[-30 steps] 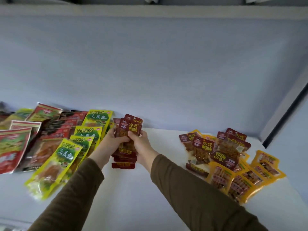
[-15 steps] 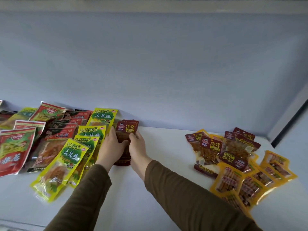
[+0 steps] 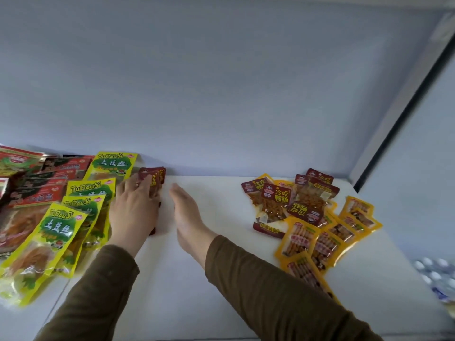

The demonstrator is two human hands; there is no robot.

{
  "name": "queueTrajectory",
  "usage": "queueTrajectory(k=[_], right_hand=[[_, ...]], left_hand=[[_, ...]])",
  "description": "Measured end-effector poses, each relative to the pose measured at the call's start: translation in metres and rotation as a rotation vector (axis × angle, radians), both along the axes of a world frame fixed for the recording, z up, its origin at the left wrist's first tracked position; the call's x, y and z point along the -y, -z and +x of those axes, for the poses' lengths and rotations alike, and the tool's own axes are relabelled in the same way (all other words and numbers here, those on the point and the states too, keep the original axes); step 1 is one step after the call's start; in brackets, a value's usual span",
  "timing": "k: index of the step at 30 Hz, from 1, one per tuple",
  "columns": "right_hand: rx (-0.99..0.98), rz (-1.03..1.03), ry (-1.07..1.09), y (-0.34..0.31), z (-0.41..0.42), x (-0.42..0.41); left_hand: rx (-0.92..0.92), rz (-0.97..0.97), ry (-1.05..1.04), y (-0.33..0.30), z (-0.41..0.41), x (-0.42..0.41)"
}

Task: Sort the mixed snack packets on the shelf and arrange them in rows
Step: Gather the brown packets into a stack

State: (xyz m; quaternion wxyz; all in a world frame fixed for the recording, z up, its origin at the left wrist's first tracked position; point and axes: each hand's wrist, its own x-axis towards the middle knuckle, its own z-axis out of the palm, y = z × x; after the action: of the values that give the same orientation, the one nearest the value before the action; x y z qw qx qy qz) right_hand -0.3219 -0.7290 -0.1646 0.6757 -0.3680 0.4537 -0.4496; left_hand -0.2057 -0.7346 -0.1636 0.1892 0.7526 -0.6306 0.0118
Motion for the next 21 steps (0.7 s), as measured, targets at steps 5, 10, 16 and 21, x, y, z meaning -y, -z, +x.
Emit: queueTrajectory(k=[5, 10, 16, 21], right_hand=[[-0.206, -0.255, 0.125, -0.015, -0.067, -0.012], [-0.607, -0.458, 0.293, -0.02, -0.167, -0.029], [-1.247, -0.282, 0.408, -0.002, -0.289, -0.038], [-1.369, -0.075, 0.345, 0.008, -0.328, -0.013]], left_hand=[[-0.122, -0.063, 0.209, -0.007, -0.053, 0.002], [-0.321, 0.039, 0.416, 0.003, -0.129, 0.003], [-0.343, 0.279, 0.411, 0.031, -0.193, 0.016], [-0.313, 0.254, 0.358, 0.044, -0.228, 0.032]])
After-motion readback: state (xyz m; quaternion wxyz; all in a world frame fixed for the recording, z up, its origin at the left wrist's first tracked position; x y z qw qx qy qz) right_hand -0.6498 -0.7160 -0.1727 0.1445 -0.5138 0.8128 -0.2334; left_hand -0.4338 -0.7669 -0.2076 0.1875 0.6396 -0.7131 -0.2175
